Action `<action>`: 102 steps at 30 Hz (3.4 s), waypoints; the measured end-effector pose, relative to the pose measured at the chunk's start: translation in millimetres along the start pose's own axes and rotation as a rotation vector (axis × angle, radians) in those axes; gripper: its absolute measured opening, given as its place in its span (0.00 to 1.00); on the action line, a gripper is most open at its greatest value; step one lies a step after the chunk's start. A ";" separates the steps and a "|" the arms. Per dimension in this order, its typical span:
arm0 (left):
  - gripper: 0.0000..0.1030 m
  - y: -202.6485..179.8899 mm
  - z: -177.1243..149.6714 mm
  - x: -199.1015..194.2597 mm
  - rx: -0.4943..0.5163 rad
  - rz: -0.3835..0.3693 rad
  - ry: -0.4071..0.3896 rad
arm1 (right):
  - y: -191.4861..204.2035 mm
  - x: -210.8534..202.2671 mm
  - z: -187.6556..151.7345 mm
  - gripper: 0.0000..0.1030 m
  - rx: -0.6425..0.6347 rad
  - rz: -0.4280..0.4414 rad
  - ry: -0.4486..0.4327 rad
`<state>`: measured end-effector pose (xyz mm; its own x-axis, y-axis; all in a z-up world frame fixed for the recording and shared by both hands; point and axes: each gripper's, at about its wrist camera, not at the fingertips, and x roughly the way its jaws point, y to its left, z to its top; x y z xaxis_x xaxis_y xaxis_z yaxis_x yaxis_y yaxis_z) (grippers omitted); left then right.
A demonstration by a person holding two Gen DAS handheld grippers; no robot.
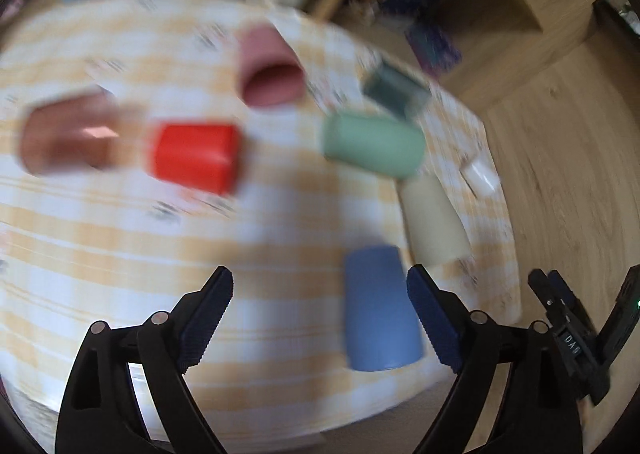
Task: Flip cup upside down
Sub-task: 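Close the right gripper on the blue cup lying on the table, then rotate the right gripper to stand the blue cup rim-down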
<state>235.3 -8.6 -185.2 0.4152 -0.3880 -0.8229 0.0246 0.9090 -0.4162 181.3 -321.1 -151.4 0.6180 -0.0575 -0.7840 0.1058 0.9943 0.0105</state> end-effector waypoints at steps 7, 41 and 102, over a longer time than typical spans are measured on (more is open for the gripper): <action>0.88 34.2 -18.4 -76.4 0.129 0.236 -0.333 | 23.3 14.3 10.4 0.87 -0.018 0.114 0.103; 0.94 106.6 -57.6 -107.0 0.053 0.347 -0.502 | 150.8 122.4 10.8 0.68 -0.080 0.219 0.598; 0.94 69.1 -64.8 -94.1 0.073 0.368 -0.371 | 101.5 39.6 -32.6 0.54 -0.197 0.129 0.148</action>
<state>139.0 80.9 -161.6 0.7021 0.0274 -0.7115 -0.1261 0.9882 -0.0864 191.1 -219.6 -201.6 0.4943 0.0701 -0.8665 -0.1292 0.9916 0.0066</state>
